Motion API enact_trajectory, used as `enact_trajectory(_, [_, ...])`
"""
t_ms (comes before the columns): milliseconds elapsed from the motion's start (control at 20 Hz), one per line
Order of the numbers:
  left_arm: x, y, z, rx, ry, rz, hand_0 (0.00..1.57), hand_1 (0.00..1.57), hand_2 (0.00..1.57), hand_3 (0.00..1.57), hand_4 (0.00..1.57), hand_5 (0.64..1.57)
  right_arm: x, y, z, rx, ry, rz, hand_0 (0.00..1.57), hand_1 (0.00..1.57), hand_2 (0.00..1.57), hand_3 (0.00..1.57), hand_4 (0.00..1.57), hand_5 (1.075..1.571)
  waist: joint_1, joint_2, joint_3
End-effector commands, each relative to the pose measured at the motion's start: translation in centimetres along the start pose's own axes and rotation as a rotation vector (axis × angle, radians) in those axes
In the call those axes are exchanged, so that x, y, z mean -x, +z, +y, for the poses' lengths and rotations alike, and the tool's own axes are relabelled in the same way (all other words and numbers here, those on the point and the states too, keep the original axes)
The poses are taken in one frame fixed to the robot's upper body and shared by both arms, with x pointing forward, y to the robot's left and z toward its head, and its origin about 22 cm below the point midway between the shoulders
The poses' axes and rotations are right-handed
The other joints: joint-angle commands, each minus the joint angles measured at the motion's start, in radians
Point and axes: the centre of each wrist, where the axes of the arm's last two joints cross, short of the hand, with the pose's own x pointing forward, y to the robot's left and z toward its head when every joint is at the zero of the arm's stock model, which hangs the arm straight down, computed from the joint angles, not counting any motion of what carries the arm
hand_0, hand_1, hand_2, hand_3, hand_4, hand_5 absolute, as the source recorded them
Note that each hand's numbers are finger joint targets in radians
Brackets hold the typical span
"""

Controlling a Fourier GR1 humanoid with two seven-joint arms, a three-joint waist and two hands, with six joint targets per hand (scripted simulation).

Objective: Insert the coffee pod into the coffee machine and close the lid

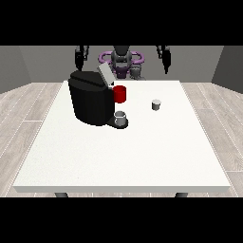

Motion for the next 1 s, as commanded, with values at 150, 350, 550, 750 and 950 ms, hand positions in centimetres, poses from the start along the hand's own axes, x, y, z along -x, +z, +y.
enact_trajectory(150, [-2.5,-2.0,3.3,0.104,-0.217,-0.093,0.0,0.0,0.0,0.0,0.0,1.571,0.3,-0.6,-0.2,0.01,-0.035,0.003,0.0,0.0,0.0,0.0,0.0,1.571,-0.035,0.025,-0.0207])
enact_trajectory(350, [-4.4,-4.1,7.4,0.107,-0.452,-0.101,0.0,0.0,0.0,0.0,0.0,1.571,-1.1,-1.6,-0.2,0.1,0.111,-0.11,0.0,0.0,0.0,0.0,0.0,1.571,-0.134,0.136,-0.0212])
enact_trajectory(550, [-5.8,-6.4,10.4,0.069,-0.491,-0.057,0.0,0.0,0.0,0.0,0.0,1.571,-2.1,-1.7,2.1,0.074,0.121,-0.149,0.0,0.0,0.0,0.0,0.0,1.571,-0.187,0.171,-0.0214])
enact_trajectory(750, [-5.6,-8.1,10.8,0.085,-0.593,0.007,0.0,0.0,0.0,0.0,0.0,1.571,-3.6,-2.2,4.5,0.034,0.124,-0.17,0.0,0.0,0.0,0.0,0.0,1.571,-0.222,0.208,-0.0215])
enact_trajectory(950, [-4.3,-8.1,14.3,0.094,-0.637,0.053,0.0,0.0,0.0,0.0,0.0,1.571,-3.8,-1.8,3.3,0.038,0.134,-0.191,0.0,0.0,0.0,0.0,0.0,1.571,-0.231,0.241,-0.0215])
